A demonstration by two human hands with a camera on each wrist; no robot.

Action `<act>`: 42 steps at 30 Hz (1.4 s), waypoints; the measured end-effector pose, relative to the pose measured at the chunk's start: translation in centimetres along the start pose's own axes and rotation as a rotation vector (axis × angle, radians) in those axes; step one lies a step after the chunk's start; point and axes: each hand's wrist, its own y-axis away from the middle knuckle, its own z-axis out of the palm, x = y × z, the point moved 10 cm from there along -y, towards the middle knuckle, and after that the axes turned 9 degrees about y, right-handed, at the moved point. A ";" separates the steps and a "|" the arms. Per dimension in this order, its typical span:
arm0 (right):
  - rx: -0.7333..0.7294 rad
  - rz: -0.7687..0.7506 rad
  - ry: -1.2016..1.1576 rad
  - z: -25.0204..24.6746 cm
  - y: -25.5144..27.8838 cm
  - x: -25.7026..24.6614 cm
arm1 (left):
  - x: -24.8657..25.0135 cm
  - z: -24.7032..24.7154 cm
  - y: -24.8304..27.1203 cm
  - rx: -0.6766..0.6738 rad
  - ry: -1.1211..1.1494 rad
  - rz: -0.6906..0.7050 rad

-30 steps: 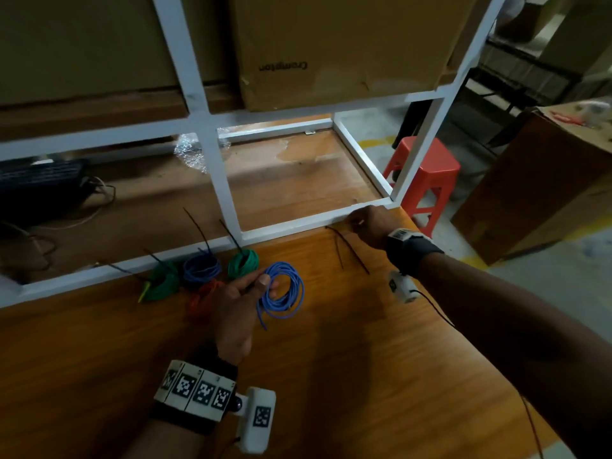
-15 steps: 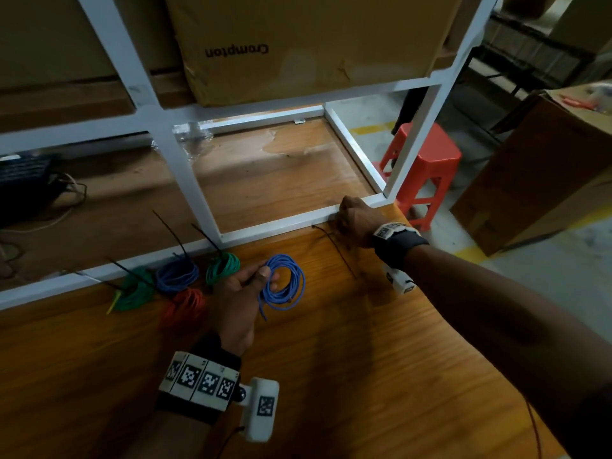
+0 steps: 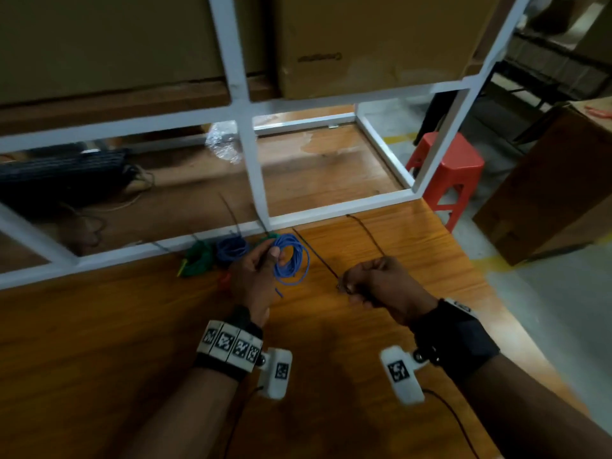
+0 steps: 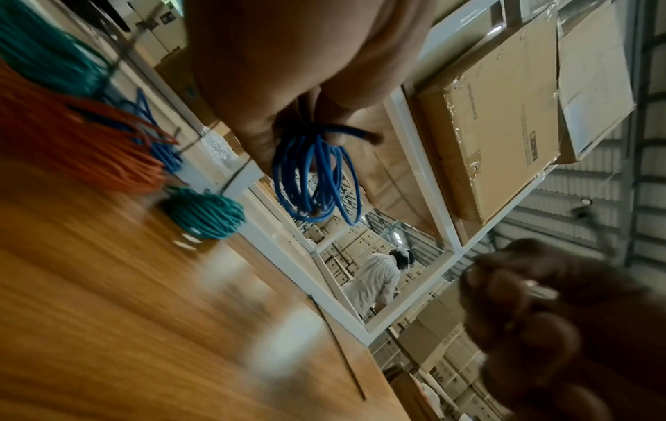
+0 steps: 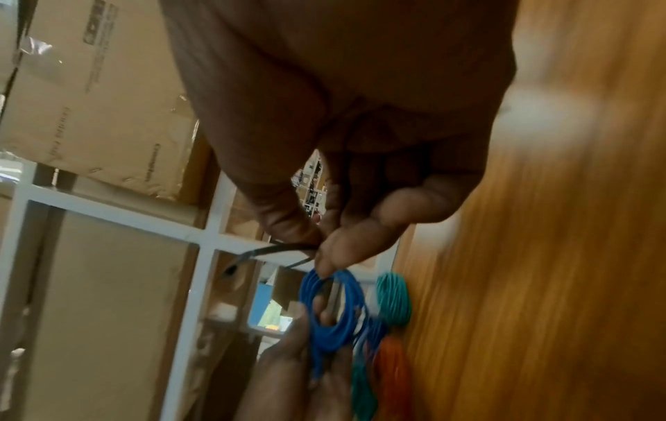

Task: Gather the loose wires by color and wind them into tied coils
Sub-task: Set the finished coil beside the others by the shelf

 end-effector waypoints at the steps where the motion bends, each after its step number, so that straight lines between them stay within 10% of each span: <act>1: -0.021 0.048 -0.040 2.1 1.2 0.3 | 0.5 -1.2 0.2 0.021 0.002 0.009; 9: -0.003 0.305 -0.240 12.3 6.4 2.6 | 3.8 -9.2 2.8 0.002 -0.007 0.100; 16: -0.012 0.333 -0.196 17.6 9.4 1.9 | 5.6 -12.1 6.5 -0.159 -0.075 0.142; 28: -0.032 0.345 -0.215 20.9 11.4 2.5 | 6.4 -16.1 7.3 -0.058 -0.039 0.177; 42: 0.131 -0.093 -0.166 19.9 10.7 -4.4 | 7.6 -14.0 10.4 -0.265 0.117 0.106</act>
